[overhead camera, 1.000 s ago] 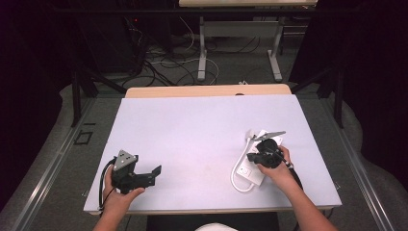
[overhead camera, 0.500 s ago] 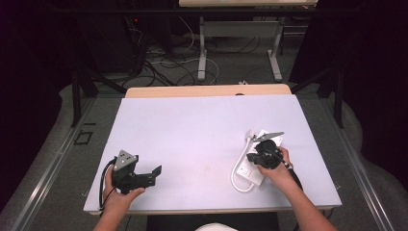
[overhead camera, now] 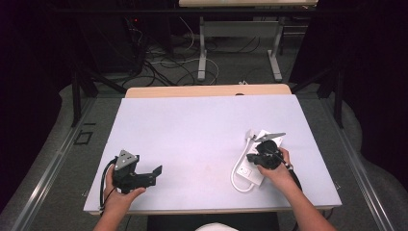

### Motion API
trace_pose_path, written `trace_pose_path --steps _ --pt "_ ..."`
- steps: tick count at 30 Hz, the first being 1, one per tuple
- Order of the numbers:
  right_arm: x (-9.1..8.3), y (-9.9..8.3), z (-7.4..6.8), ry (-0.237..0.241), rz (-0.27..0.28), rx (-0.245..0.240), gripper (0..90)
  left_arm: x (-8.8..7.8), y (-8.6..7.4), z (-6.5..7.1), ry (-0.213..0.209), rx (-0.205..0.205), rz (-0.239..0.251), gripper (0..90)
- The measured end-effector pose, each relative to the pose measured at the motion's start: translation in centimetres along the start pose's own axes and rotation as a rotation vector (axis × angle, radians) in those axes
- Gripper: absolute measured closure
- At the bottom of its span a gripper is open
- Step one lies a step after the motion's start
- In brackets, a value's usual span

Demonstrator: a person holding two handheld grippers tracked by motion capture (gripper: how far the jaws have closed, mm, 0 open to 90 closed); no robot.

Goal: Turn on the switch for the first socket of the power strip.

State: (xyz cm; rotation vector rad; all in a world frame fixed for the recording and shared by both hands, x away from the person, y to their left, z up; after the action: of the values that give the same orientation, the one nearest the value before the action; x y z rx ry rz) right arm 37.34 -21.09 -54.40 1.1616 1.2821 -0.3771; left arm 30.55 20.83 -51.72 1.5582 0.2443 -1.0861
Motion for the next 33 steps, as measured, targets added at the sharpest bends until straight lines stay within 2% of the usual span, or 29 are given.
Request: trace_pose_path --steps 2,7,9,12,16,17,18,22,33 --pt "-0.01 0.01 0.03 0.001 -0.001 -0.002 90.0 0.04 -0.05 0.1 -0.009 -0.014 -0.007 4.9" --pt "-0.02 0.02 0.01 -0.001 -0.003 -0.002 90.0 0.01 -0.07 0.08 -0.007 -0.012 -0.003 5.0" --pt "-0.01 0.03 0.05 -0.009 0.0 -0.016 90.0 0.03 -0.05 0.05 -0.007 -0.011 0.001 5.0" --pt "-0.05 -0.04 -0.15 0.013 -0.01 0.004 90.0 0.05 -0.05 0.07 -0.009 -0.014 -0.006 5.1" --pt "-0.17 -0.1 -0.33 0.012 -0.006 -0.003 89.8 0.11 0.0 0.08 -0.004 -0.004 -0.006 5.2" --pt "-0.17 -0.1 -0.33 0.012 -0.006 -0.003 89.8 0.18 0.0 0.17 -0.012 -0.017 -0.001 5.2" --pt "-0.19 -0.09 -0.34 0.012 -0.006 -0.002 89.2 0.19 0.01 0.08 -0.004 -0.006 0.001 5.2" --pt "-0.44 -0.04 -0.41 0.017 0.009 -0.001 86.8 0.25 -0.03 0.14 -0.011 -0.018 -0.001 5.5" --pt "-0.9 -0.04 -0.62 0.029 0.021 0.001 82.4 0.26 0.0 0.06 -0.004 -0.009 -0.006 5.7"
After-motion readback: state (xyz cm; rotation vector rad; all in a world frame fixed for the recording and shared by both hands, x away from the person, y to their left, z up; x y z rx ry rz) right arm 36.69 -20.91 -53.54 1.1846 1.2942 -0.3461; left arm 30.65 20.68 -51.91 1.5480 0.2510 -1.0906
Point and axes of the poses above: each handheld gripper's, and its own axes: x roughly forward along the jaws, y roughly out of its top, z roughly to its right, the point moved 2 cm from there along x, roughly forward along the jaws, and after that the axes turned 14 degrees about -z, right-handed, at the moved point
